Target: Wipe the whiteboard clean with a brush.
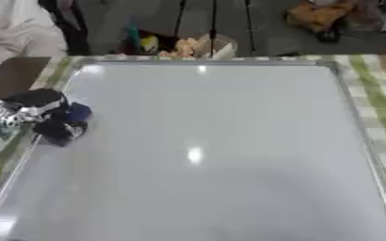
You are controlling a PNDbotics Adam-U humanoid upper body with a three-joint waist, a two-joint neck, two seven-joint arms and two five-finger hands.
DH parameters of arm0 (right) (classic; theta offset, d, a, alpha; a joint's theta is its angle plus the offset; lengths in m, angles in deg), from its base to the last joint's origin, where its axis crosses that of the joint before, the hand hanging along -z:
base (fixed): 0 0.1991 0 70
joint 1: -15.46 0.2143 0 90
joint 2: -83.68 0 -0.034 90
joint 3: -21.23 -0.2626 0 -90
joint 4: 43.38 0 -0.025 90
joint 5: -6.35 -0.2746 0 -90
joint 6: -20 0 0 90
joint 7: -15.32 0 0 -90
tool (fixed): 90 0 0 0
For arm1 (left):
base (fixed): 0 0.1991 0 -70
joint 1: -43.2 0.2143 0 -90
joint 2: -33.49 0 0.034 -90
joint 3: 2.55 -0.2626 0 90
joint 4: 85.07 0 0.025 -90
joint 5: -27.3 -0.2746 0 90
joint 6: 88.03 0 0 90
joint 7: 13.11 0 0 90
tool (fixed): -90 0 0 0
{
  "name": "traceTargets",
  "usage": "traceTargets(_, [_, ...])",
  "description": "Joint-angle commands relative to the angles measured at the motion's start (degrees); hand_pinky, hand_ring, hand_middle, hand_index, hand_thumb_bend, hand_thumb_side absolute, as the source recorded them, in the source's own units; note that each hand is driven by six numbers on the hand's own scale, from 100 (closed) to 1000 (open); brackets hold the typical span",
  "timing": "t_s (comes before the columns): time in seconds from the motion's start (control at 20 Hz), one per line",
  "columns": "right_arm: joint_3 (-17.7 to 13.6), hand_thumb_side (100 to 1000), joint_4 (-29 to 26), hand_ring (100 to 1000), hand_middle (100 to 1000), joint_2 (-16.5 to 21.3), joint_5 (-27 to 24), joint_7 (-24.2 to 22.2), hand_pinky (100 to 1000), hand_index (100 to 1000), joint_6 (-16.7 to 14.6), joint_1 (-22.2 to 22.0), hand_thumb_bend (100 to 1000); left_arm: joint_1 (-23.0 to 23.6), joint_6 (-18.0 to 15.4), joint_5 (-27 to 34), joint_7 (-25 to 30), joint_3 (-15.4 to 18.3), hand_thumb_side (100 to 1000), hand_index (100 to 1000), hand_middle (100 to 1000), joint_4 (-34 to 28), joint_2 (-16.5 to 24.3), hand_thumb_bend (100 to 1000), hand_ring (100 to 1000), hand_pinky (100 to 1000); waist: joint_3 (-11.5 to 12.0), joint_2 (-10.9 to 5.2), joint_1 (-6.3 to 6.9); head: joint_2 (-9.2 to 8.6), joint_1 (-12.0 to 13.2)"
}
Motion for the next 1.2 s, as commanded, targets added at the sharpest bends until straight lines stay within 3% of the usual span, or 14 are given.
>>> traceTargets(0.05, [-0.3,932,-0.9,756,557,1.2,0.2,0.3,805,817,-0.1,0.3,100,-0.4,0.6,-0.4,-0.7,1.2,579,459,383,0.9,2.5,126,548,422,0.1,-1.25,-0.24,-0.45,0.0])
traceTargets(0.95, [-0.3,933,-0.9,756,556,1.0,0.1,0.2,806,818,0.2,0.4,100,0.2,-4.0,0.3,1.0,-2.0,565,450,373,-6.2,2.9,116,542,418,-0.1,-1.23,-0.02,-0.55,0.1])
traceTargets(1.2, [-0.2,933,-0.9,756,555,1.0,0.0,0.1,807,818,0.3,0.5,100,0.5,-6.3,-0.6,3.1,-4.8,567,452,372,-9.2,3.3,115,544,426,-0.2,-1.21,0.15,-0.57,0.4])
